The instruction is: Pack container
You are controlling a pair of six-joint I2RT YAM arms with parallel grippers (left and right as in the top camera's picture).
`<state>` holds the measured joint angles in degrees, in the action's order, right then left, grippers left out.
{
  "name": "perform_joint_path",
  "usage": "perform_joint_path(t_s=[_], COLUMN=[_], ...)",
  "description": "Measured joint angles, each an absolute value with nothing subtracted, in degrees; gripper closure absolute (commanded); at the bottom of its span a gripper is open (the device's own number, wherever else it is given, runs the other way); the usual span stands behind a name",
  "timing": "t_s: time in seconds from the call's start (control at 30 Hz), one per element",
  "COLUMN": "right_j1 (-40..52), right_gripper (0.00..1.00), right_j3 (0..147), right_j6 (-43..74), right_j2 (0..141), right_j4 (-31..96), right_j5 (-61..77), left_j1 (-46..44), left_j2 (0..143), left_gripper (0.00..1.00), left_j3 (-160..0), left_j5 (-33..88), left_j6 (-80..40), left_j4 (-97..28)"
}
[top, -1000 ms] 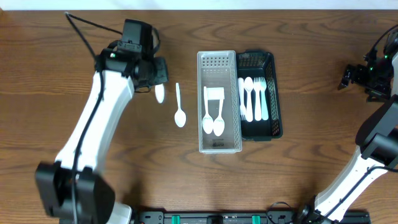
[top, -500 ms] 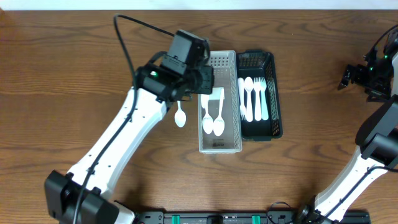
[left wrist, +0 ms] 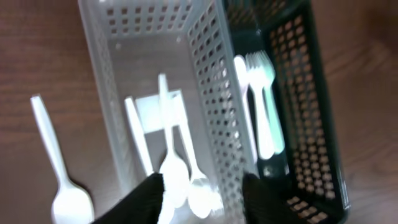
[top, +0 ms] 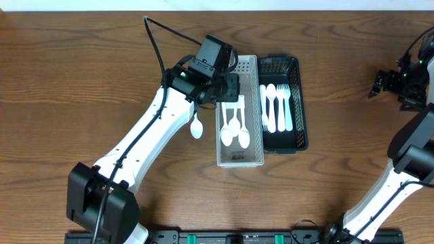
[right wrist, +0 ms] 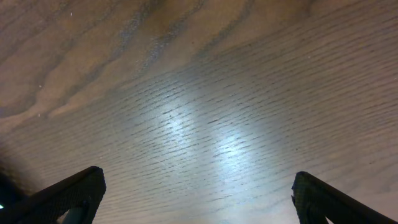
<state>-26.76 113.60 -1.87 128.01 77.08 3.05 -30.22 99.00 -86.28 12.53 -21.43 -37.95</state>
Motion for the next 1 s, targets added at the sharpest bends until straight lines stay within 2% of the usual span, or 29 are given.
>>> perform_joint_path(t_s=[0.03, 0.1, 0.13, 0.27, 0.6, 1.0], right_j1=[-26.76, -26.76, -26.76, -26.76, -26.76, -26.76], right_gripper=[0.01, 0.01, 0.01, 0.01, 0.01, 0.01], right_j3=[113.6, 113.6, 113.6, 113.6, 113.6, 113.6], right_j6=[-1.87, -1.89, -1.87, -1.87, -1.87, -1.87], right_j2=[128.01, 128.01, 128.01, 128.01, 128.01, 128.01], right_j4=[77.06, 77.06, 77.06, 77.06, 77.06, 77.06], right_j5=[3.07, 3.07, 3.07, 3.05, 3.05, 3.05], left_j1=[-30.22, -30.11, -29.98, -27.62, -9.69, -9.34], left_j2=[99.0, 98.87, 98.72, 96.75, 90.45, 100.33], left_gripper=[0.48, 0.23, 0.15, 0.04, 0.01, 0.02], left_j3=[-86.28, -86.28, -86.28, -86.28, -86.32, -86.28], left_j5=[12.58, 12.67, 12.75, 10.87, 1.76, 1.06], left_j6=[-21.39, -20.32, -19.62, -17.28, -15.79, -19.7], left_j4=[-37.5, -36.32, -36.03, -37.52, -55.18, -59.35])
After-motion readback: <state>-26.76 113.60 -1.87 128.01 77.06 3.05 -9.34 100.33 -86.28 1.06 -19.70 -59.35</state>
